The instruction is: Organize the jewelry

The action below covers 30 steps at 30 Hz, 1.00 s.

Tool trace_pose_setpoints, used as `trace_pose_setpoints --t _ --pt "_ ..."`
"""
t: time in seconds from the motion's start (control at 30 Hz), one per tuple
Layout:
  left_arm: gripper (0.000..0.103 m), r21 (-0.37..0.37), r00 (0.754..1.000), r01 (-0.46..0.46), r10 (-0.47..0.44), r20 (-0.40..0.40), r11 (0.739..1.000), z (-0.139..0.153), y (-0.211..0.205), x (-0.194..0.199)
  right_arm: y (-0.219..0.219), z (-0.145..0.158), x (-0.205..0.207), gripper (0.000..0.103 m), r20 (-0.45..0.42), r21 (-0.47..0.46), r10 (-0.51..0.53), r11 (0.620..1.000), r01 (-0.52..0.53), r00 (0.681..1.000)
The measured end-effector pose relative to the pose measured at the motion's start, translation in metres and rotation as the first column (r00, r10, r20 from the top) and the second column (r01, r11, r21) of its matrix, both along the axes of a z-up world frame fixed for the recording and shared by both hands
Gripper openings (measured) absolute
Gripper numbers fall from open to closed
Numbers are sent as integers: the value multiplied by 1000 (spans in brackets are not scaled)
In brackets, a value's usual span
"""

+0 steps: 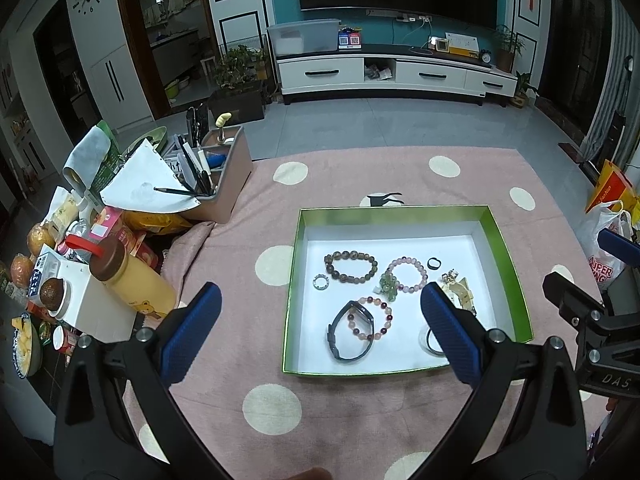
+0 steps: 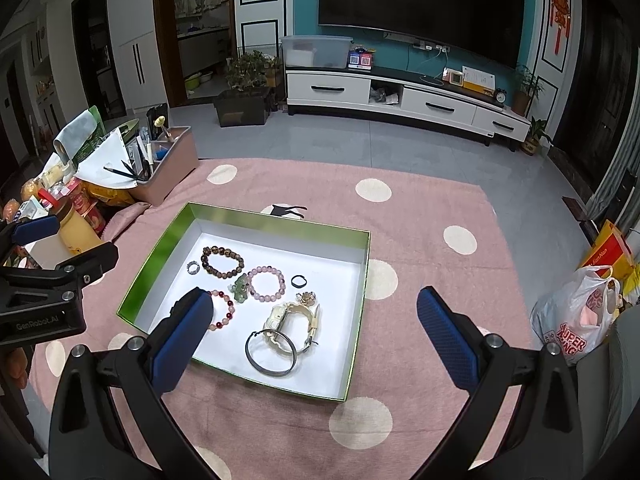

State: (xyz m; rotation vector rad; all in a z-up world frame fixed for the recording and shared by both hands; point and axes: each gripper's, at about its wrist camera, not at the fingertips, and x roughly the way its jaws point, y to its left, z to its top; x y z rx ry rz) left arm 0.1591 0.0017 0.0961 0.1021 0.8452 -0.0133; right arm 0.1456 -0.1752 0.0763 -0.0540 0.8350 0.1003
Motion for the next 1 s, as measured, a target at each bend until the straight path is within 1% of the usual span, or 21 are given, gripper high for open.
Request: trace_pose_setpoints --t 1.0 --pt "101 0 1000 5 -5 -26 1000 -15 0 9 0 -13 7 102 -18 0 -7 1000 7 1000"
